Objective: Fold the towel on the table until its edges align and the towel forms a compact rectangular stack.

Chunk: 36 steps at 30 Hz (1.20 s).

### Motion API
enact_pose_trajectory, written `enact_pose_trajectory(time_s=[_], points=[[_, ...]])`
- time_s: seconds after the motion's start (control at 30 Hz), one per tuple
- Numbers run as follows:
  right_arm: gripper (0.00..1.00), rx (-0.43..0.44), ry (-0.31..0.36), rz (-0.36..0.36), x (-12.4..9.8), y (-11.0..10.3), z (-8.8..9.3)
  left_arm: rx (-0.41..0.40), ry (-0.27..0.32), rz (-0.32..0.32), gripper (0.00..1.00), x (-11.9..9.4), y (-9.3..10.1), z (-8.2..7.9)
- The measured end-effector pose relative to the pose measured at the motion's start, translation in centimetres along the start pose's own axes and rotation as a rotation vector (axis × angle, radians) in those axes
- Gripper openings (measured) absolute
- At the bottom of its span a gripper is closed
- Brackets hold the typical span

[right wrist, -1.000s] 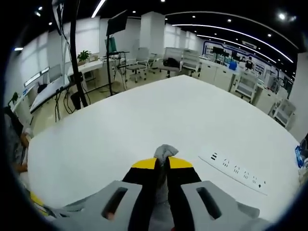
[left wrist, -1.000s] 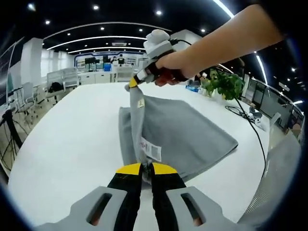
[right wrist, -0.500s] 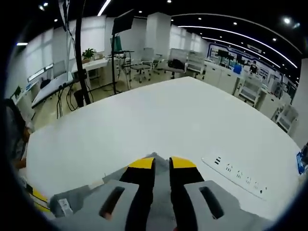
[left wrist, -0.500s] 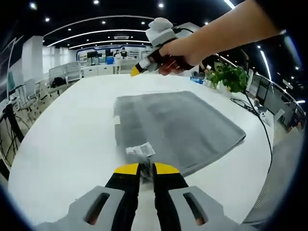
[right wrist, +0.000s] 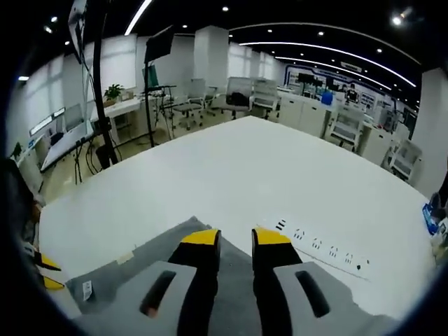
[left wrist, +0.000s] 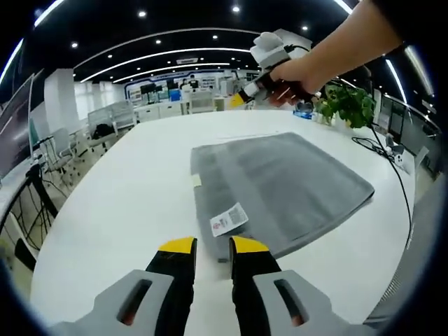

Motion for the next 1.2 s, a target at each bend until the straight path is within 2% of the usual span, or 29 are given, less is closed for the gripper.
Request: enact_pose_trajectory(time_s=[0.13, 0.2, 0.3, 0.33, 0.57, 0.8, 0.87, 1.03, 1.2], points=[[0.17, 0.003, -0.004, 0.009, -1.2, 0.4, 0.6, 0.011, 0.02, 0.016, 0.18, -0.3, 1.1, -0.8], [0.19, -0.004, -0.013, -0.013, -1.4, 0.7, 1.1, 0.018, 0.034, 0.032, 0.18, -0.4, 2.1, -1.5], [0.22, -0.105, -0.056, -0.017, -2.4, 1.0, 2.4, 0.029, 0.055, 0.068, 0.18, -0.4, 4.0, -2.6], [0.22, -0.114, -0.057, -0.017, -2.5, 1.0, 2.6, 0.031, 0.058, 0.072, 0.18, -0.4, 4.2, -2.7], [0.24, -0.098, -0.08, -0.001, -4.0, 4.0, 4.5, 0.041, 0.097, 0.117, 0.18, -0.8, 8.0, -5.0], [0.25, -0.074, -0.077, 0.012, -5.9, 7.5, 6.1, 0.07, 0.149, 0.15, 0.17, -1.4, 12.7, -7.8], [0.25, -0.072, -0.071, 0.016, -6.8, 7.7, 6.6, 0.072, 0.155, 0.157, 0.17, -1.6, 14.0, -8.3], [0.25, -0.061, -0.058, 0.014, -9.4, 8.5, 7.9, 0.088, 0.168, 0.175, 0.17, -1.6, 17.1, -9.2], [0.25, -0.061, -0.054, 0.01, -10.5, 10.2, 8.7, 0.094, 0.182, 0.183, 0.17, -1.8, 19.6, -9.8]])
Point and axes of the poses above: the point that each gripper's makers call its tool centre point, and the gripper's own axes: x roughly forward along the fingers, y roughly to its right, z roughly out of its underside, the point moved 5 cm from there along -x, roughly backward along the fingers, and after that the axes turned 9 degrees about -y, right-handed, at the moved point
